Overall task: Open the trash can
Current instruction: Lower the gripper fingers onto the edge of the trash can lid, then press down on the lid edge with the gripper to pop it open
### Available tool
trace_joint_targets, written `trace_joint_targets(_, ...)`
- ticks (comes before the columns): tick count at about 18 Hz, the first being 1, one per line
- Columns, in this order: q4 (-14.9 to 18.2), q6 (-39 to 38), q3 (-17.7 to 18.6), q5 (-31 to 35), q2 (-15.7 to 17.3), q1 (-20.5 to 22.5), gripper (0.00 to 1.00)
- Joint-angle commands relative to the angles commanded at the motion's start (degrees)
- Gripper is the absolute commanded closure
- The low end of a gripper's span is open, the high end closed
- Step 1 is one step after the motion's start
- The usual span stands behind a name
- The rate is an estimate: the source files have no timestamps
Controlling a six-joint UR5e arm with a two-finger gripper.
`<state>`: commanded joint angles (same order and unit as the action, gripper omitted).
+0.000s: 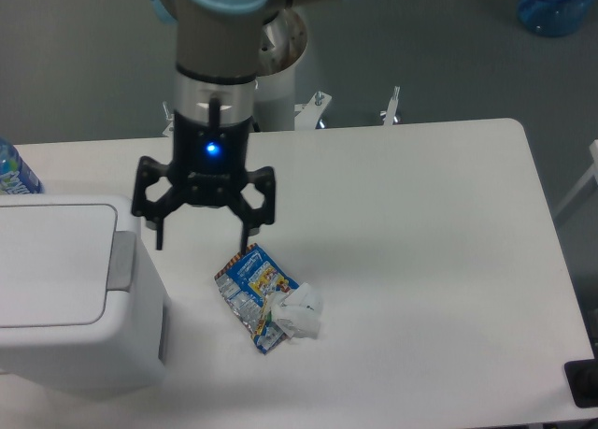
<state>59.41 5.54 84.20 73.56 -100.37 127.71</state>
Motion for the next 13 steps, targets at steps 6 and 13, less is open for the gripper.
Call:
trace_joint_targets(6, 0.0, -1.15, 1.05, 0.09, -0.53, -1.23, 0.0)
trace_joint_targets(13, -0.09, -1.06, 1.06, 0.09, -1.14, -1.58, 0.0)
